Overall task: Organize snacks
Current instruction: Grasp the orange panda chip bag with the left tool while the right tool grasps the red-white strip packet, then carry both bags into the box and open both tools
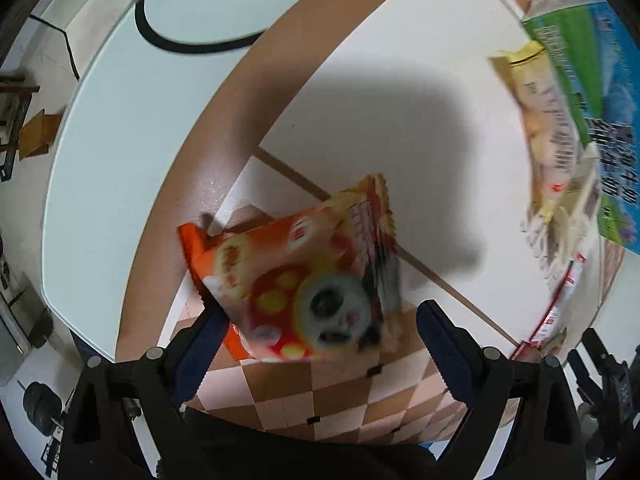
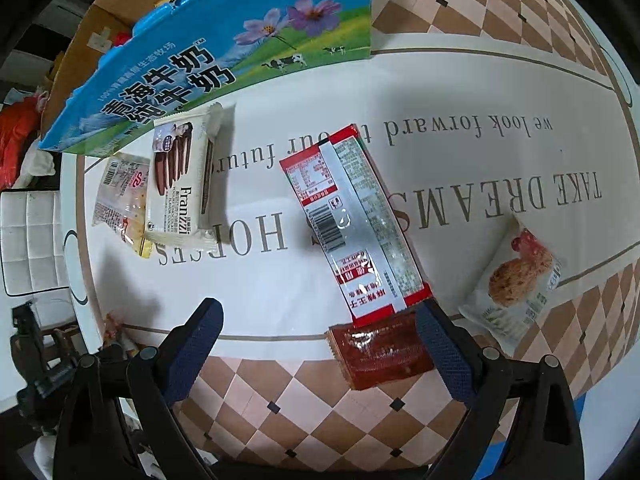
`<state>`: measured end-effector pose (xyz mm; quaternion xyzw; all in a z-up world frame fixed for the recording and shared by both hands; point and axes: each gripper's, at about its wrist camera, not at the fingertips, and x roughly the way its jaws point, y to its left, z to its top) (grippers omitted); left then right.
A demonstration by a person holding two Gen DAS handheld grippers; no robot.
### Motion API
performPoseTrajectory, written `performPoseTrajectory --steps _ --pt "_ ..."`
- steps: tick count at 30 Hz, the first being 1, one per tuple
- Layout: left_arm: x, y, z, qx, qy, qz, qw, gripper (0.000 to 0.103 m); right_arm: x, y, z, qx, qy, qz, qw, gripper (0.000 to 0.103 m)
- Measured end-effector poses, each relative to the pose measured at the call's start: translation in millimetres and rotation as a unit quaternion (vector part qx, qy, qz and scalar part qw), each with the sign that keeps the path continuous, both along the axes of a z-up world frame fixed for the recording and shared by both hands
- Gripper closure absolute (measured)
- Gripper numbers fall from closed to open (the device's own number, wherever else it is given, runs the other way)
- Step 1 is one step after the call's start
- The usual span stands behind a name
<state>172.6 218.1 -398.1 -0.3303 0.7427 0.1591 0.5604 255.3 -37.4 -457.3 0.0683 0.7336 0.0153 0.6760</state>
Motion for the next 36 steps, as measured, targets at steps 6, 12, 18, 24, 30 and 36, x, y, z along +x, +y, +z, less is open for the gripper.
performPoseTrajectory --steps 6,12,18,24,30,36 --pt "0 -10 -9 0.029 -0.008 -0.014 0.9994 0.009 18 -8 -20 -0.016 0.014 -0.003 1.000 0.004" --pt "5 -29 5 0.071 -0.031 -0.069 0.9946 0.058 32 -12 -52 -0.030 0.039 0.008 0.999 0.004" --pt "11 -55 9 0.036 -0.050 -0.093 0.9937 0.065 37 1 -69 -0.051 0.050 0.038 0.997 0.007" --pt "15 -79 28 0.022 -0.078 -0.106 0.9911 0.066 31 16 -55 -0.081 0.012 0.063 0.995 0.048" --pt "26 -96 60 0.011 -0.111 -0.116 0.9870 0.066 19 21 -47 -0.065 0.007 0.065 0.996 0.058" --pt "50 -105 95 -0.004 -0.148 -0.136 0.9796 0.066 6 30 -19 -0.025 -0.001 0.050 0.998 0.061"
